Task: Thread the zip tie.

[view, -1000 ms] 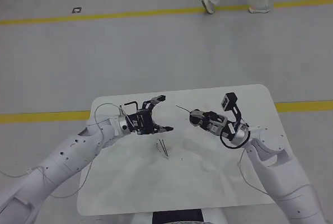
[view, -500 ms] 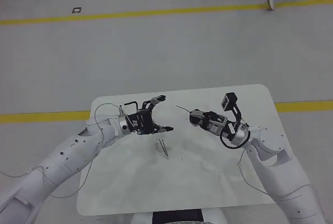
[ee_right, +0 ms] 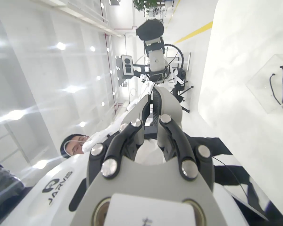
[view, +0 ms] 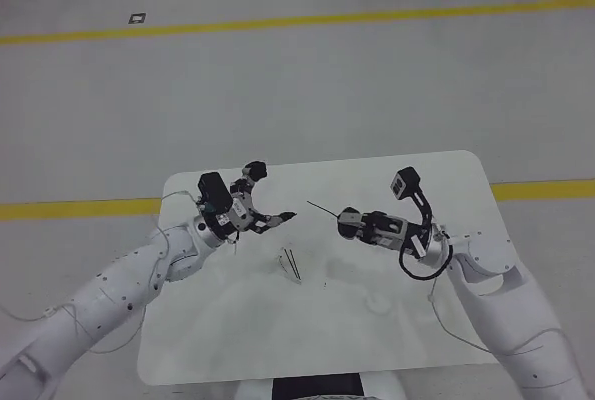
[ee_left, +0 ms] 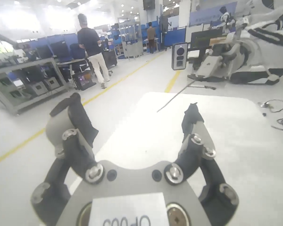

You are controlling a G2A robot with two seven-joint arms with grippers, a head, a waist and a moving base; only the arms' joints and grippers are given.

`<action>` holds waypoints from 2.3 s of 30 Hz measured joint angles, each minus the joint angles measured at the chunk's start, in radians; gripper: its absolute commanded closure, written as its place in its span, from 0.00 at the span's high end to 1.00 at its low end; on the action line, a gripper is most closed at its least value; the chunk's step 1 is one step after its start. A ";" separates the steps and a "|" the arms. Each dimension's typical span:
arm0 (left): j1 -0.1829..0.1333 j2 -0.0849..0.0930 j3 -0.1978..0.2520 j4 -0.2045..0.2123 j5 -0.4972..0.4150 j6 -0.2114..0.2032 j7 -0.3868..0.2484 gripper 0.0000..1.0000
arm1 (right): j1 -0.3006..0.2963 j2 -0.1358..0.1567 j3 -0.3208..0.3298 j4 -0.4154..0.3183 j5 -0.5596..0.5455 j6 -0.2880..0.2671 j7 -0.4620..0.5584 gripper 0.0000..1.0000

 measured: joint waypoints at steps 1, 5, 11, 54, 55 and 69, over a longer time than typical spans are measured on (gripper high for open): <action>-0.019 0.010 0.036 -0.009 -0.037 0.000 -0.007 1.00 | 0.006 0.001 -0.004 0.005 -0.006 -0.009 0.020 0.00; -0.107 0.042 0.180 -0.038 -0.170 0.000 -0.042 1.00 | 0.030 0.001 -0.018 0.031 -0.009 -0.028 0.032 0.00; -0.095 0.041 0.168 -0.036 -0.142 0.000 -0.040 1.00 | 0.029 0.000 -0.018 0.031 -0.010 -0.028 0.029 0.00; -0.128 0.129 0.116 -0.261 -0.936 0.000 -0.214 1.00 | 0.020 0.011 -0.045 0.129 0.012 -0.167 -0.007 0.00; -0.125 0.134 0.100 -0.268 -0.966 0.000 -0.244 1.00 | 0.020 0.011 -0.046 0.131 0.013 -0.167 -0.006 0.00; 0.101 0.179 -0.342 -0.244 -1.484 0.000 -0.987 1.00 | 0.022 0.014 -0.054 0.146 0.022 -0.175 -0.001 0.00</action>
